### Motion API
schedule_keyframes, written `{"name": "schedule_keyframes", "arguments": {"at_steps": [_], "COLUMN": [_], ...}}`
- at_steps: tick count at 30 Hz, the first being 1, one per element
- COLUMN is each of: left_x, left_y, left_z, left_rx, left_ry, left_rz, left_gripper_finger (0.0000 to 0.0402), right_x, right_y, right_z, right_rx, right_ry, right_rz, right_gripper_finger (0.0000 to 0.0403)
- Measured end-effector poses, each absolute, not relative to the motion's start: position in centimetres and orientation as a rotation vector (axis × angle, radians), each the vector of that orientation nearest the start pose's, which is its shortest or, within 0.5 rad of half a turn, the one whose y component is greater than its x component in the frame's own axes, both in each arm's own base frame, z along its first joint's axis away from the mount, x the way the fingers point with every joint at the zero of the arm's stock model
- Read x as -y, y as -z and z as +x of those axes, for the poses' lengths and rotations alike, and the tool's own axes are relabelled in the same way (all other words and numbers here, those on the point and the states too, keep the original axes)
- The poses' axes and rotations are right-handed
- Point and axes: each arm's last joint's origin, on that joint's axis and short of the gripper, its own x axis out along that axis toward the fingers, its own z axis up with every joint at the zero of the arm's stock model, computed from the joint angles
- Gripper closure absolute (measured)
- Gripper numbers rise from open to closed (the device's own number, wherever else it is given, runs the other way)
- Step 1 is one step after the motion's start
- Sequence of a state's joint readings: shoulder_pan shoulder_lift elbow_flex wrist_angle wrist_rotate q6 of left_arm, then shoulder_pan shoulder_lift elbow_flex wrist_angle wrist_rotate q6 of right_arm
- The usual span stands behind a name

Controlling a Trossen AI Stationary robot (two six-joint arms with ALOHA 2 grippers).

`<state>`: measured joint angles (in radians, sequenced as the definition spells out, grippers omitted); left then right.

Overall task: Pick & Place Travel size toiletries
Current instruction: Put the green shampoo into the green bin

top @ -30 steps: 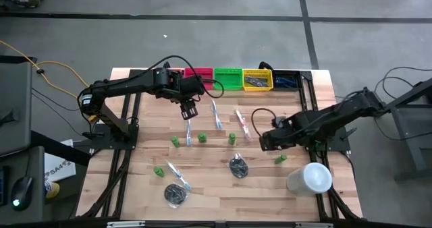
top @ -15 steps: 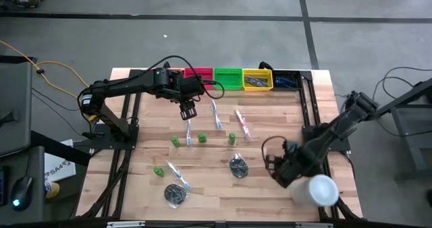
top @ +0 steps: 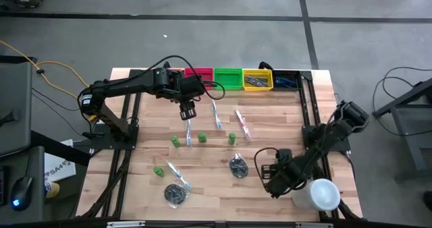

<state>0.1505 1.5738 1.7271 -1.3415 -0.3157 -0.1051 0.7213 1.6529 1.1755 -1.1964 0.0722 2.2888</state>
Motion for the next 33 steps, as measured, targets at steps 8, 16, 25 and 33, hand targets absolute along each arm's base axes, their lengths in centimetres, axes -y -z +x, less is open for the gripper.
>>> {"name": "schedule_keyframes", "arguments": {"at_steps": [8,16,25,33], "left_x": [-5.2,-5.2,-5.2,-5.2], "left_y": [-37.6,-37.5,-37.5,-37.4], "left_z": [28.5,28.2,28.1,28.1], "left_rx": [-1.171,-1.203,-1.209,-1.216], "left_ry": [-0.471,-0.47,-0.469,-0.471], "left_rz": [0.008,0.01,0.011,0.009], "left_gripper_finger": [0.02,0.02,0.02,0.02], "right_x": [-18.3,-18.1,-18.1,-18.7], "right_y": [-18.0,-16.7,-16.5,-16.5], "right_z": [22.6,23.4,23.3,21.9], "right_rx": [-1.108,-1.1,-1.144,-1.124], "right_ry": [1.413,1.441,1.401,1.512], "right_rz": [1.095,1.075,0.991,0.976], "right_gripper_finger": [0.023,0.023,0.0218,0.0087]}}
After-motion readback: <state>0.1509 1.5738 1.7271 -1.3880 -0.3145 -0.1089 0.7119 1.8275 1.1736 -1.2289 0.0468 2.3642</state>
